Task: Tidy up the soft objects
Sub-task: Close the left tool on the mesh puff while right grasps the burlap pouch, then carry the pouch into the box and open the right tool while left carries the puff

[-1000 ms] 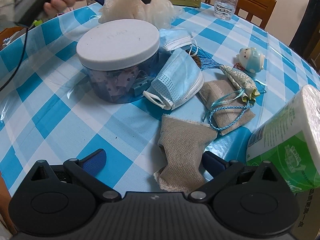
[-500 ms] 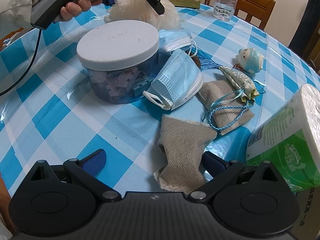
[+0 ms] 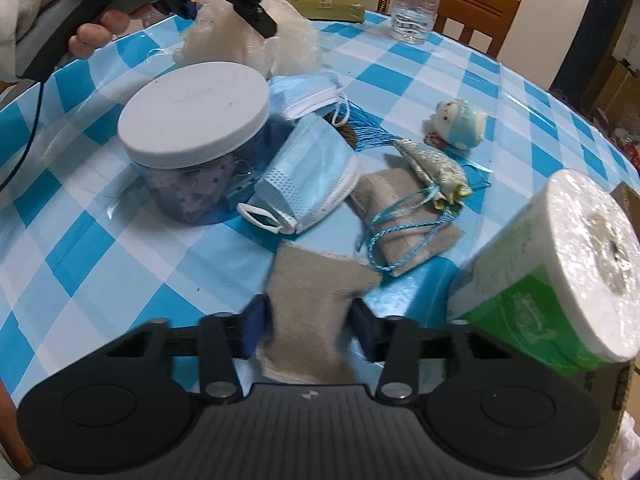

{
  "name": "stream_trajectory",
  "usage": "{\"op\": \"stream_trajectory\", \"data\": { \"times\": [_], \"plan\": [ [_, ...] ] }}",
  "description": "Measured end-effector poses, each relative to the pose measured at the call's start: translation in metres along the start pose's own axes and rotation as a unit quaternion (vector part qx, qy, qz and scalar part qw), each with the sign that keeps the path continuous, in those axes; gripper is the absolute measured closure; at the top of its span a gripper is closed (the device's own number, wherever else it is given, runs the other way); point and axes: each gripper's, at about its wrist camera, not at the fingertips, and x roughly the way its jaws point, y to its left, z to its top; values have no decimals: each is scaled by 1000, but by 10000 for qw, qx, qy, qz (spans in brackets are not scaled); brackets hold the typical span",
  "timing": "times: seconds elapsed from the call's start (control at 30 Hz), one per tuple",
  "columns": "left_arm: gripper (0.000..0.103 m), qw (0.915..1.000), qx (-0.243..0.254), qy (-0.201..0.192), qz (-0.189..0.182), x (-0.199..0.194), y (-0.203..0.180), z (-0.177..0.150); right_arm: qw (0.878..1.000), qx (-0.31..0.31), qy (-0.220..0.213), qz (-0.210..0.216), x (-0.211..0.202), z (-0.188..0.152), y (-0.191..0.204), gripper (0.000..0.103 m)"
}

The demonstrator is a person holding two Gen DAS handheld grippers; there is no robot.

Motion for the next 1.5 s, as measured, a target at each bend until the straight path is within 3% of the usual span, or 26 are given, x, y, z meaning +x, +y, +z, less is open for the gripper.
{"op": "stream_trajectory", "data": {
  "times": [0.27,0.97,1.5],
  "plan": [
    [52,9998,164,-65,10,-17,-1,-1,10000,-23,-64,14,-10,-3,-1,73],
    [61,9957,855,-350,-109,-112,-20,-11,9987,-201,-470,-59,-65,-5,-1,74],
    [61,9798,1783,-402,-814,-188,-89,-41,9963,-169,-708,-450,-134,-36,-5,74]
  ]
}}
